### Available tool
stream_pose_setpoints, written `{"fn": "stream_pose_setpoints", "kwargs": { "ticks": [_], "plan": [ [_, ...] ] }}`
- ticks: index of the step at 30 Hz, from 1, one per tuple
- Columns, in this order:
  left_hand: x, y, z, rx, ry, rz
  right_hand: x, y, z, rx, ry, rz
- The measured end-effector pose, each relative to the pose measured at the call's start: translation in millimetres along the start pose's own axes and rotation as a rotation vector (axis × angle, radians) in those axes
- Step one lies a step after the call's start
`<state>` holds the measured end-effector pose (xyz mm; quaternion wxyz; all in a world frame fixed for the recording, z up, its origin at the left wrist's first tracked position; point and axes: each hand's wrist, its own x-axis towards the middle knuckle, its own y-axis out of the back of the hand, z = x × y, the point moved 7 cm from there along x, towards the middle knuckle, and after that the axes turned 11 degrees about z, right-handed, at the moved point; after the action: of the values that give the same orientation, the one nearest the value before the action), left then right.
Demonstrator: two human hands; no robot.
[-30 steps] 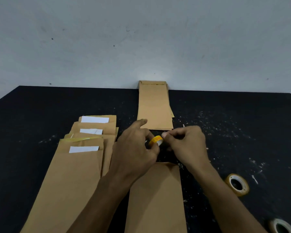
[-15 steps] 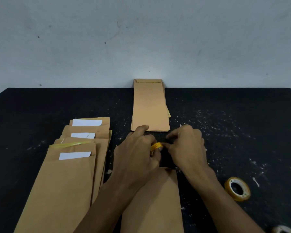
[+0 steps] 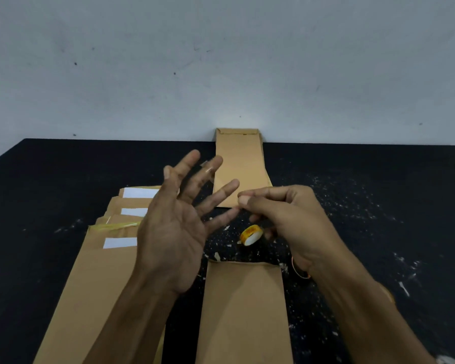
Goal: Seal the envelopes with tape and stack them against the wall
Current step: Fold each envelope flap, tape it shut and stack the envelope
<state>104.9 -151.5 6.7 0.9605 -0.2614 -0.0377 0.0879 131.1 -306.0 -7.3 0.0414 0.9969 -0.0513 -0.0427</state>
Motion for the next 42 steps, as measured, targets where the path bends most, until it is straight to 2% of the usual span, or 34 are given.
{"fn": "stream_pose_setpoints", "kwargs": {
  "ticks": [5, 14, 19, 21, 24, 29, 34, 39, 42],
  "plan": [
    [-6, -4, -4, 0.045, -0.015, -0.035, -9, -9, 0, 0.083, -0.017, 0.021],
    [-8, -6, -13, 0.108, -0.015, -0.08, -10, 0, 2, 0.151, 0.02, 0.177],
    [-6, -3, -13, 0.059, 0.01, -0.072, -6, -8, 7, 0.231, -0.063, 0.107],
    [-6, -2, -12, 0.043, 0.014, -0.077, -5, -7, 5, 0.23, -0.018, 0.1],
    [-7, -1, -8, 0.049, 0.0, -0.106, -3, 1, -4, 0.059, 0.135, 0.09],
    [-10, -2, -5, 0.142, -0.039, -0.178, -4, -8, -6, -0.109, 0.097, -0.257],
    [-10, -2, -9, 0.179, -0.029, -0.225, -2, -1, -9, -0.042, 0.175, -0.196],
    [-6, 1, -7, 0.19, -0.026, -0.164, -4, -5, -13, 0.003, 0.194, -0.194],
    [-7, 8, -4, 0.379, -0.099, -0.139, -4, -1, -16, 0.05, 0.168, -0.165]
  ]
}}
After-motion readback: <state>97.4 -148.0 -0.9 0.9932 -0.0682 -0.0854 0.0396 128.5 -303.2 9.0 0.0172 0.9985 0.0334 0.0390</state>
